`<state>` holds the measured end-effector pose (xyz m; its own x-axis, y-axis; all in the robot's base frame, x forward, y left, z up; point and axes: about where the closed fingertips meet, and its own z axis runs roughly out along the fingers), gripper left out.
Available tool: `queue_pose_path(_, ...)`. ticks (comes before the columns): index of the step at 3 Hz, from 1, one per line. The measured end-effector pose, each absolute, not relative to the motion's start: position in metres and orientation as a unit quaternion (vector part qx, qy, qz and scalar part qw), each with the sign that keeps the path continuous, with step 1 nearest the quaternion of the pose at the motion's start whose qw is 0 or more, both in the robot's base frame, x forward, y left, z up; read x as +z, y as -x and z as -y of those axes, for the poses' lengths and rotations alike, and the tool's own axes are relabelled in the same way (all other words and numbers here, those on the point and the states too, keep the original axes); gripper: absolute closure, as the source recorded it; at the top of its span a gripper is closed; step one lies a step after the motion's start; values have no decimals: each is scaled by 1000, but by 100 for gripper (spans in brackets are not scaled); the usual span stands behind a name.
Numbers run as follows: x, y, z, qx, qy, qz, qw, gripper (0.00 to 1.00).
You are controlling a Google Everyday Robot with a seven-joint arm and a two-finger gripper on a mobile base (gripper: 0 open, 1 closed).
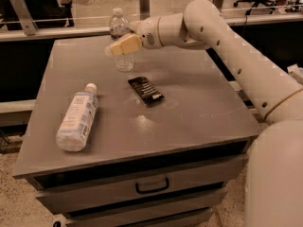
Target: Knock water bottle over
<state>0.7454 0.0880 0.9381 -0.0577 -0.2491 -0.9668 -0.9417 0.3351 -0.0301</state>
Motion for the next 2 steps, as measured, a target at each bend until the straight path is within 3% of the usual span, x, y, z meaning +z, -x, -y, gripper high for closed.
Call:
queue_pose_path(1, 924, -747, -84, 352, 434, -652, 512, 5)
queue_pose_path(2, 916, -747, -83, 361, 414, -657, 517, 23)
